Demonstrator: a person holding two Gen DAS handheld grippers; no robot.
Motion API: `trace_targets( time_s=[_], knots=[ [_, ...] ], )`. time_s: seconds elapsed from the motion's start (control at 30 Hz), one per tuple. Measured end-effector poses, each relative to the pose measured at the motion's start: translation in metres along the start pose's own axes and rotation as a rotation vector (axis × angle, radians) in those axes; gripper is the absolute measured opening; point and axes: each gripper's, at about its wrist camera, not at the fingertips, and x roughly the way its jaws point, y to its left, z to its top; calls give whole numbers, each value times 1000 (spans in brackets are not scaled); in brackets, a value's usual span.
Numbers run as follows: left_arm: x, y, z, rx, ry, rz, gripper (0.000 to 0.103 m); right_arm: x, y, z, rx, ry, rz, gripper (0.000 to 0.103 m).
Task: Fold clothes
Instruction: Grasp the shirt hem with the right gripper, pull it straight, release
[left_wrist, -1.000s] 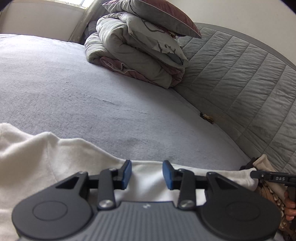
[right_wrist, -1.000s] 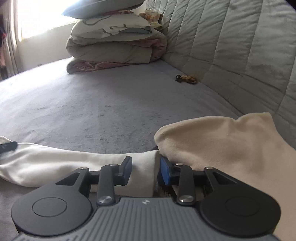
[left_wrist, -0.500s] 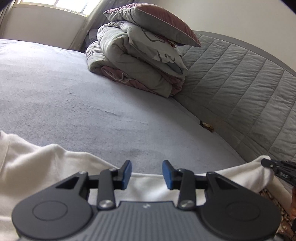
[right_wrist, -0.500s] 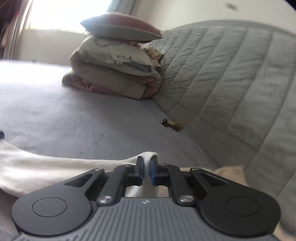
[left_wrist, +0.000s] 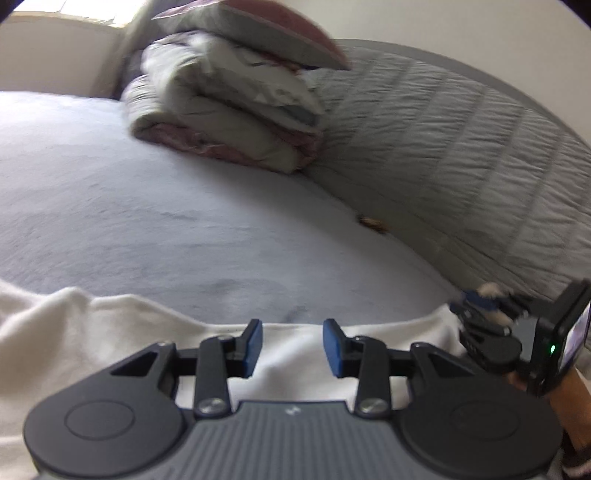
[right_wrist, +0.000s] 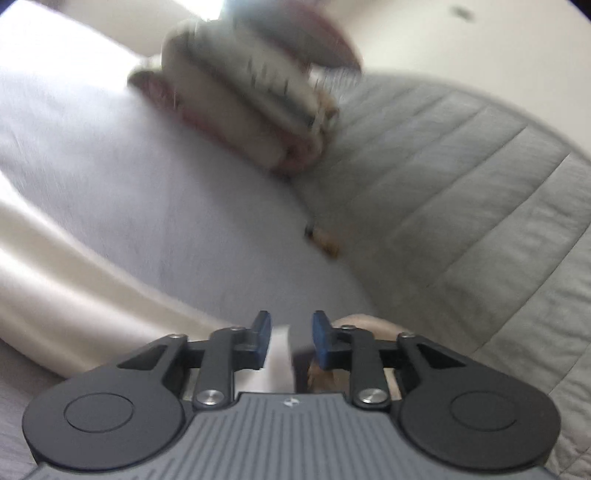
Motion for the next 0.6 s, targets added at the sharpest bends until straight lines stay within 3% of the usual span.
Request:
trace_targets(
  time_s=[0.17, 0.27, 0.4, 0.47, 0.57, 0.6],
  knots=[
    [8, -18, -6, 66, 59, -121, 32, -32, 13, 16, 91, -79, 241, 33],
    [18, -29, -12, 108, 133, -180, 25, -22, 17, 12, 192, 2, 434, 31],
    [33, -37, -22, 139, 257, -209, 23, -9, 6, -6, 244, 94, 477, 35],
    [34, -38, -24, 140, 271, -213, 23, -4, -12, -15, 263, 123, 430, 38],
    [34, -36, -25, 124, 277, -224, 23, 4, -36, -37, 341, 156, 405, 55],
    [34, -35, -25, 121, 276, -225, 23, 4, -41, -41, 357, 165, 399, 55]
  ],
)
